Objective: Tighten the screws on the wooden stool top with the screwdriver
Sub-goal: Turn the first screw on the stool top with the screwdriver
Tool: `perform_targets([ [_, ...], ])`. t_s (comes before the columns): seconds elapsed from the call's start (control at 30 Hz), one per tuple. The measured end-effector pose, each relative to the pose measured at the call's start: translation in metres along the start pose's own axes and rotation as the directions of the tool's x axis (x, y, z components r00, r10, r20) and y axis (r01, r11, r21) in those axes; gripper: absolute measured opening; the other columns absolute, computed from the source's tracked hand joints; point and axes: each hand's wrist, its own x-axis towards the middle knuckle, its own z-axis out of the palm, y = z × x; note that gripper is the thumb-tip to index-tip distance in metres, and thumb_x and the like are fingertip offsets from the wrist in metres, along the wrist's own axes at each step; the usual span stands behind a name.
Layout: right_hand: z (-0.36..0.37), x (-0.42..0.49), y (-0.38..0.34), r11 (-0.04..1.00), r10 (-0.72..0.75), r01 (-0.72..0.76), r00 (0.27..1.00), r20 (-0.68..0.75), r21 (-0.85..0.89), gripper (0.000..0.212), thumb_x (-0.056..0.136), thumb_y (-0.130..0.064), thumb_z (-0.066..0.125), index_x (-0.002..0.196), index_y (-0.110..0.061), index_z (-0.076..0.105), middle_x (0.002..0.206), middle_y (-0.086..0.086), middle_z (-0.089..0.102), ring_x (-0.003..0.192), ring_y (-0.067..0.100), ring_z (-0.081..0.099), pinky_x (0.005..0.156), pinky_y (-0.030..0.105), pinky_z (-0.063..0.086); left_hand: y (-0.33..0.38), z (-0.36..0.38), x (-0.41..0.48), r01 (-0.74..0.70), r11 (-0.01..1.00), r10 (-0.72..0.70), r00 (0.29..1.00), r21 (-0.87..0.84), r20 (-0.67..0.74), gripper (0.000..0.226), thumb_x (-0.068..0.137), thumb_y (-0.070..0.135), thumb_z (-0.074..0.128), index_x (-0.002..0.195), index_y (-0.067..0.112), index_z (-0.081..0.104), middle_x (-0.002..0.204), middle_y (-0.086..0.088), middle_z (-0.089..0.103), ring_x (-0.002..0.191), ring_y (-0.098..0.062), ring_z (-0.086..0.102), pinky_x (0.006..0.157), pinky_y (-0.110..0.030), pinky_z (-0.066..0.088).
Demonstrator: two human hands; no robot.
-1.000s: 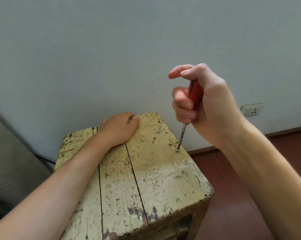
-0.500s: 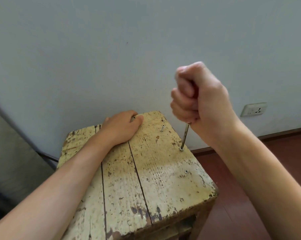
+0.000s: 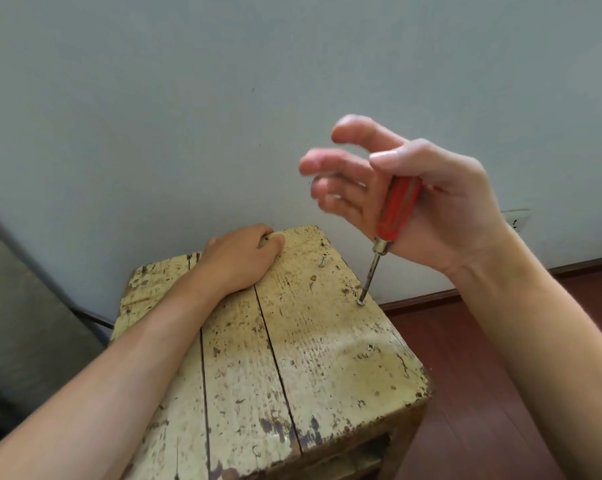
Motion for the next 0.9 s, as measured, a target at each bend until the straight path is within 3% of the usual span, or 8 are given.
perform_targets([
  [0.07, 0.004, 0.001, -0.001, 0.997, 0.052, -0.047, 0.995, 0.086, -0.062, 0.018, 0.093, -0.020, 0.061, 0.090, -0.016, 0.078, 0.088, 0.012, 0.078, 0.074, 0.022, 0.073, 0.075, 0.029, 0.058, 0.000, 0.000, -0.001, -0.002, 1.000, 0.002, 1.000, 0.002, 0.003, 0.046, 0.102, 0.060, 0.032, 0.127, 0.033, 0.059, 0.123, 0.007, 0.065, 0.116, -0.022, 0.058, 0.106, -0.048, 0.040],
  [0.17, 0.015, 0.004, 0.004, 0.979, 0.073, -0.072, 0.997, 0.000, -0.189, 0.050, 0.101, -0.024, 0.046, 0.054, -0.020, 0.060, 0.043, 0.000, 0.052, 0.034, 0.013, 0.044, 0.042, 0.021, 0.037, 0.000, -0.001, -0.002, 0.001, 1.000, -0.001, 1.000, 0.007, 0.002, 0.045, 0.103, 0.058, 0.032, 0.127, 0.032, 0.059, 0.122, 0.008, 0.064, 0.117, -0.022, 0.058, 0.106, -0.048, 0.039],
  [0.27, 0.025, 0.007, 0.011, 0.969, -0.038, -0.021, 0.972, -0.233, -0.246, 0.053, 0.103, -0.026, 0.046, 0.050, -0.024, 0.038, 0.042, -0.006, 0.029, 0.035, 0.011, 0.021, 0.039, 0.020, 0.020, 0.000, -0.001, -0.002, 0.002, 1.000, -0.002, 1.000, 0.010, 0.008, 0.045, 0.103, 0.058, 0.031, 0.128, 0.031, 0.058, 0.124, 0.008, 0.064, 0.119, -0.022, 0.057, 0.108, -0.048, 0.038],
  [0.4, 0.032, 0.005, 0.022, 0.956, -0.288, 0.156, 0.662, -0.692, -0.250, 0.054, 0.110, -0.021, 0.044, 0.059, -0.026, 0.026, 0.049, -0.007, 0.023, 0.041, 0.013, 0.016, 0.041, 0.019, 0.016, 0.000, -0.001, -0.003, 0.008, 1.000, -0.008, 1.000, -0.006, 0.018, 0.047, 0.103, 0.057, 0.031, 0.132, 0.030, 0.057, 0.128, 0.008, 0.062, 0.122, -0.021, 0.055, 0.110, -0.049, 0.036],
  [0.47, 0.034, 0.003, 0.024, 0.940, -0.341, 0.202, 0.537, -0.771, -0.276, 0.054, 0.109, -0.022, 0.045, 0.057, -0.027, 0.031, 0.050, -0.008, 0.024, 0.042, 0.014, 0.018, 0.041, 0.020, 0.018, 0.000, -0.001, -0.002, 0.006, 1.000, -0.006, 1.000, -0.001, 0.019, 0.048, 0.103, 0.058, 0.030, 0.133, 0.031, 0.056, 0.129, 0.007, 0.062, 0.123, -0.021, 0.055, 0.110, -0.048, 0.035],
  [0.53, 0.034, 0.000, 0.023, 0.945, -0.327, 0.185, 0.583, -0.743, -0.271, 0.049, 0.106, -0.026, 0.048, 0.059, -0.026, 0.034, 0.050, -0.008, 0.025, 0.042, 0.014, 0.018, 0.041, 0.021, 0.019, 0.000, -0.001, -0.001, 0.003, 1.000, -0.003, 1.000, 0.004, 0.024, 0.048, 0.103, 0.058, 0.030, 0.133, 0.031, 0.056, 0.129, 0.008, 0.062, 0.123, -0.021, 0.055, 0.110, -0.048, 0.035],
  [0.73, 0.015, -0.002, 0.008, 0.995, -0.083, 0.060, 0.948, -0.308, -0.083, 0.005, 0.090, -0.019, 0.049, 0.087, -0.016, 0.052, 0.078, 0.001, 0.054, 0.057, 0.014, 0.043, 0.052, 0.026, 0.032, -0.001, 0.001, 0.001, 0.001, 1.000, -0.001, 1.000, 0.000, 0.022, 0.047, 0.102, 0.058, 0.032, 0.131, 0.032, 0.057, 0.129, 0.007, 0.063, 0.122, -0.022, 0.056, 0.109, -0.049, 0.037],
  [0.9, 0.010, 0.000, 0.001, 0.993, 0.065, -0.067, 0.997, -0.028, -0.096, 0.023, 0.085, -0.023, 0.051, 0.074, -0.014, 0.069, 0.079, 0.012, 0.072, 0.061, 0.021, 0.063, 0.063, 0.027, 0.051, -0.001, -0.001, 0.000, -0.007, 1.000, 0.007, 1.000, -0.007, 0.017, 0.043, 0.102, 0.059, 0.033, 0.123, 0.033, 0.060, 0.118, 0.006, 0.065, 0.117, -0.025, 0.058, 0.106, -0.049, 0.039],
])
